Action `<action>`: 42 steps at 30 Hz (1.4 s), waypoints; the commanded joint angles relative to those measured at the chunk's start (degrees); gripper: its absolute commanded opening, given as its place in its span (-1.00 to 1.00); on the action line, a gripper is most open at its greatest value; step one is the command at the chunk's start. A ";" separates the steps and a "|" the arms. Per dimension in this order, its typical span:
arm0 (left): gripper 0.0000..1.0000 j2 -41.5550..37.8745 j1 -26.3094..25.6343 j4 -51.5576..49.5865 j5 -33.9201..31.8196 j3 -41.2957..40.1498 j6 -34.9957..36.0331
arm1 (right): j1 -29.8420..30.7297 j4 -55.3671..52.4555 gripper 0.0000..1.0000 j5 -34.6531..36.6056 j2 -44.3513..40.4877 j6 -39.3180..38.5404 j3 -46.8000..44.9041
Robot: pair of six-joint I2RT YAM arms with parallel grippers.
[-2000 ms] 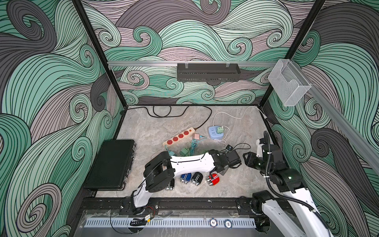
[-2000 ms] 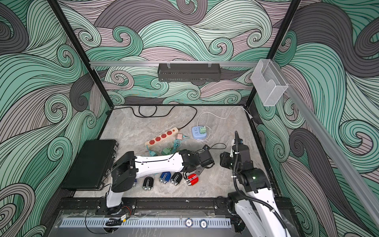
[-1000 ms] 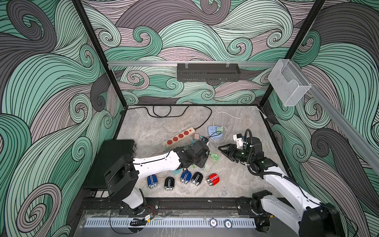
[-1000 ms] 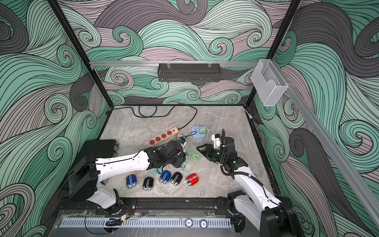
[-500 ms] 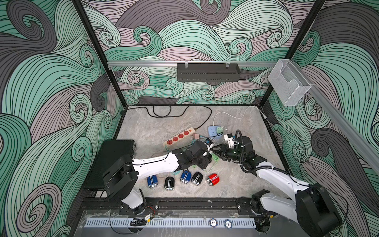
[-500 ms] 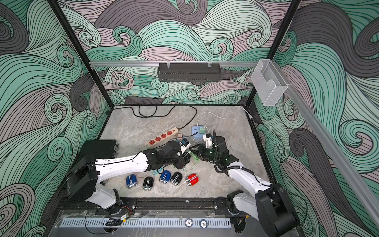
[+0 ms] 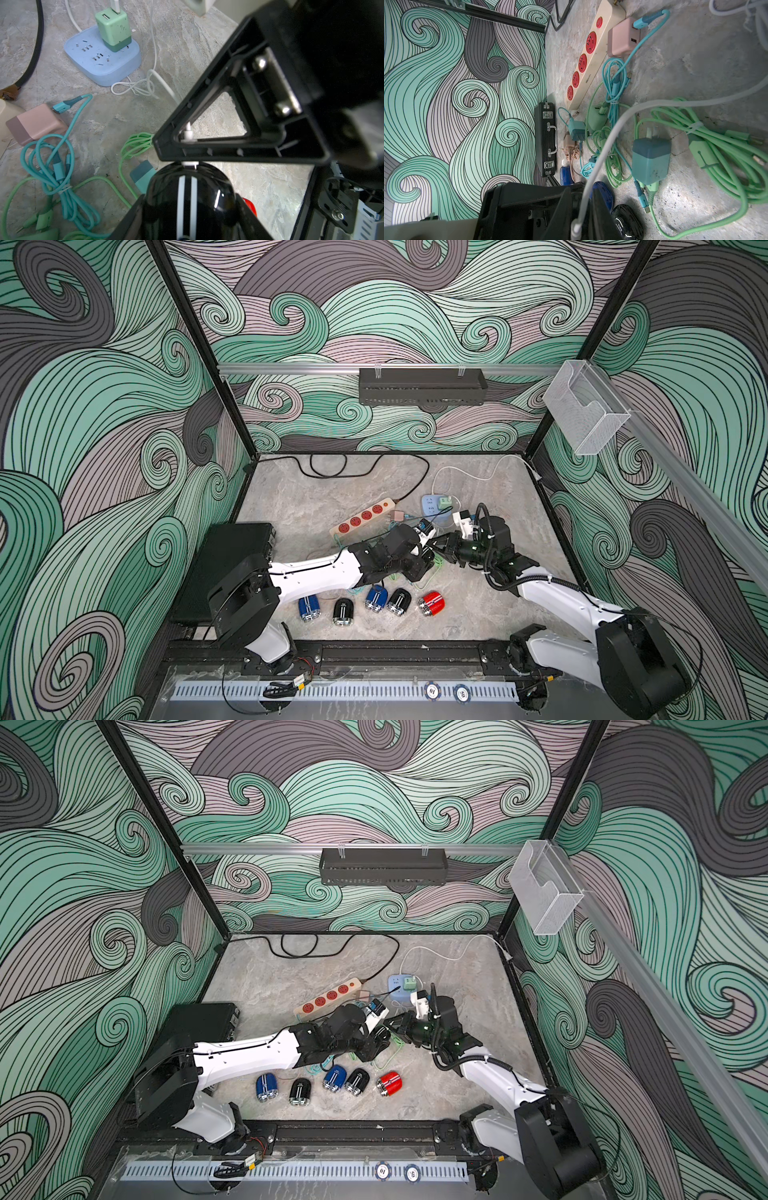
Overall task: Unplug the electric shaver
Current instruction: Remove the charging cable from the electric shaver.
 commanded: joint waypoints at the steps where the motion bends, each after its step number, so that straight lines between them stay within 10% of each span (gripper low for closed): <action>1: -0.20 -1.56 0.46 2.15 0.72 -0.02 -0.76 | 0.28 0.38 -0.79 1.86 -1.53 0.39 -1.14; 17: -0.29 -0.39 2.65 -6.40 9.57 -0.14 -1.74 | -1.61 -0.87 -1.00 5.83 -7.22 1.51 -3.03; 35: -0.31 4.00 1.91 -13.27 9.10 3.97 -0.34 | -2.41 -24.52 -1.00 22.28 -17.24 -16.17 2.08; 42: -0.31 3.30 1.98 -11.39 8.79 2.74 -0.81 | -4.37 -18.84 -1.00 14.69 -16.50 -11.33 0.31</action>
